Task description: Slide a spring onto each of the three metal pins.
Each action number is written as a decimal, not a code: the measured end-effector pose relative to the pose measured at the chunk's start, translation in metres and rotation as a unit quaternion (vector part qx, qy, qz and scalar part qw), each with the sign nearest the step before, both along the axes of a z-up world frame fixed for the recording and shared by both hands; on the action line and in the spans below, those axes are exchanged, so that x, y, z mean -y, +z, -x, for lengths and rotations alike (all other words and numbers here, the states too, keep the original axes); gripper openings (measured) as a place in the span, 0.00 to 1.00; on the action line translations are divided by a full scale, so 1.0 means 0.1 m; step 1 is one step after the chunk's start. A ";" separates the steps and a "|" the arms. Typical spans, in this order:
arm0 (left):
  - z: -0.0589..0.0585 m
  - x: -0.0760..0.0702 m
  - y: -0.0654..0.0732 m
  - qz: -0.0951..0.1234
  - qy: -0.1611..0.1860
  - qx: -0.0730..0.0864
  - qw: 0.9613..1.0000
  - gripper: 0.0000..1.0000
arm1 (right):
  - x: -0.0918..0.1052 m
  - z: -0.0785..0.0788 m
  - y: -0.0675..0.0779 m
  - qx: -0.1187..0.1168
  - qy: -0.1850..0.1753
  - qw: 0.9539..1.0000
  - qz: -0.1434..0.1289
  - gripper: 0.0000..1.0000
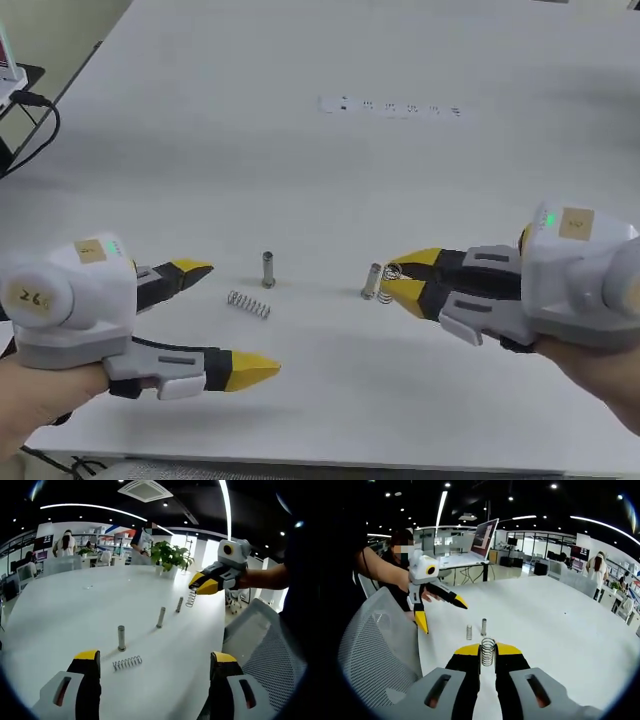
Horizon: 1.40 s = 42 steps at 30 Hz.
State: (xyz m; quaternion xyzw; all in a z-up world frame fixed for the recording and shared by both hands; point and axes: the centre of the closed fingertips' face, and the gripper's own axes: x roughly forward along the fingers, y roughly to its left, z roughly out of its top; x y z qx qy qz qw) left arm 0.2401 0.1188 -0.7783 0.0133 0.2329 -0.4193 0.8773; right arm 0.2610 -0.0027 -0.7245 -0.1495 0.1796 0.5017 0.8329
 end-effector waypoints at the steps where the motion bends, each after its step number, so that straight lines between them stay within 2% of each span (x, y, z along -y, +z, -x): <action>1: 0.01 -0.01 -0.01 0.000 0.001 -0.001 1.000 0.88 | 0.01 -0.01 0.00 -0.003 -0.004 1.000 -0.005 0.07; 6: 0.01 -0.04 -0.02 -0.003 0.007 -0.003 1.000 0.91 | 0.04 -0.08 0.01 0.001 -0.013 1.000 -0.004 0.07; 15: -0.01 -0.10 0.00 -0.001 0.023 -0.002 1.000 0.98 | 0.07 -0.31 0.03 0.006 -0.044 0.999 -0.001 0.07; 19: -0.01 -0.12 -0.01 -0.001 0.026 -0.002 1.000 0.98 | 0.04 -0.35 0.02 0.000 -0.048 0.999 -0.003 0.07; 22: 0.00 -0.13 -0.02 -0.002 0.027 -0.003 1.000 0.98 | 0.03 -0.39 -0.01 0.003 -0.046 0.999 0.006 0.07; 29: -0.02 -0.14 0.00 -0.003 0.030 -0.002 1.000 0.98 | 0.02 -0.52 -0.09 -0.011 -0.058 0.998 0.003 0.07; 42: -0.08 -0.20 0.01 -0.004 0.036 -0.002 0.999 0.98 | -0.03 -0.54 -0.16 -0.020 -0.058 0.998 0.009 0.07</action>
